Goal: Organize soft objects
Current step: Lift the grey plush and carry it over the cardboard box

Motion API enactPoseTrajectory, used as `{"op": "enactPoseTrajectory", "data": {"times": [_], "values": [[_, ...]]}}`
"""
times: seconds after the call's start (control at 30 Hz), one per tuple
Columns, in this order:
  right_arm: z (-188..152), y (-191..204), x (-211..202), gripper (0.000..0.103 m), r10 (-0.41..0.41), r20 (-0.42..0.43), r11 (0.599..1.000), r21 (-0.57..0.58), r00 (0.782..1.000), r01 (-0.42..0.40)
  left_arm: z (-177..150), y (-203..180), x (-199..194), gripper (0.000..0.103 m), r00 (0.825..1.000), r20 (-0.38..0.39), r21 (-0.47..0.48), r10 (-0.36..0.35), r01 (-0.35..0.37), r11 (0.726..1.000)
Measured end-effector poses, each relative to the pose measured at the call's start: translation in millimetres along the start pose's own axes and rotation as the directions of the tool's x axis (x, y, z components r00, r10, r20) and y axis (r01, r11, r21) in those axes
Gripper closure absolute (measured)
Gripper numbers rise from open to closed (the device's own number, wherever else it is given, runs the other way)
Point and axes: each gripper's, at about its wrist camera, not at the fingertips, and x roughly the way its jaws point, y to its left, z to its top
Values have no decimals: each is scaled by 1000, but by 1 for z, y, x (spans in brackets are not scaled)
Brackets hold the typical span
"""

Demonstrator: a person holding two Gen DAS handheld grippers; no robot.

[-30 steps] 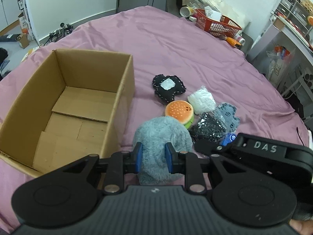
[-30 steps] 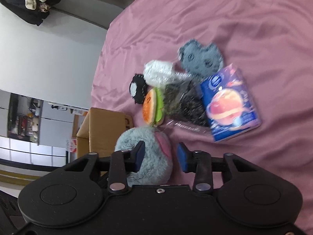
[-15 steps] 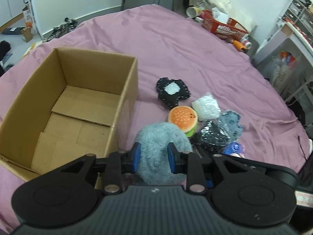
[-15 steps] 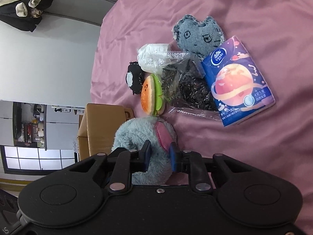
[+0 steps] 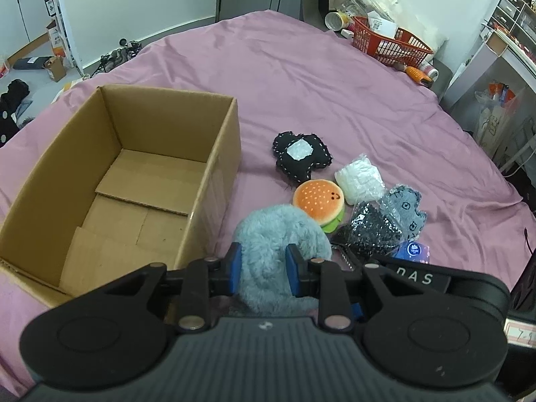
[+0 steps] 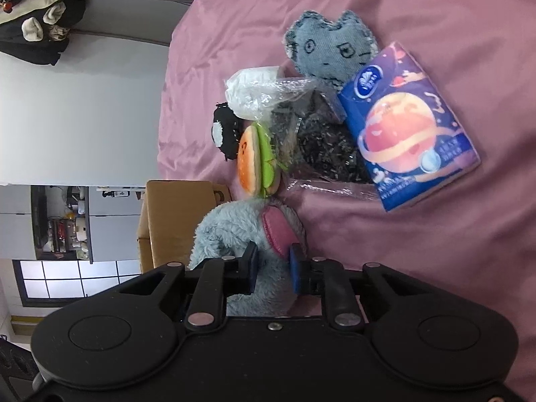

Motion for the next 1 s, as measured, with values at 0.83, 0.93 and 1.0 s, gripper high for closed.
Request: {"op": "enactPoseTrajectory", "data": {"times": [0.83, 0.93, 1.0], "values": [[-23, 64, -64, 86, 100, 157, 969, -242, 983, -60, 2, 0, -77, 85, 986, 137, -4, -90, 92, 996], [-27, 78, -70, 86, 127, 162, 956, -284, 979, -77, 4, 9, -95, 86, 981, 159, -36, -111, 118, 992], [-32, 85, -74, 86, 149, 166, 945, -314, 975, -91, 5, 15, -108, 87, 976, 184, -46, -120, 130, 990]]}}
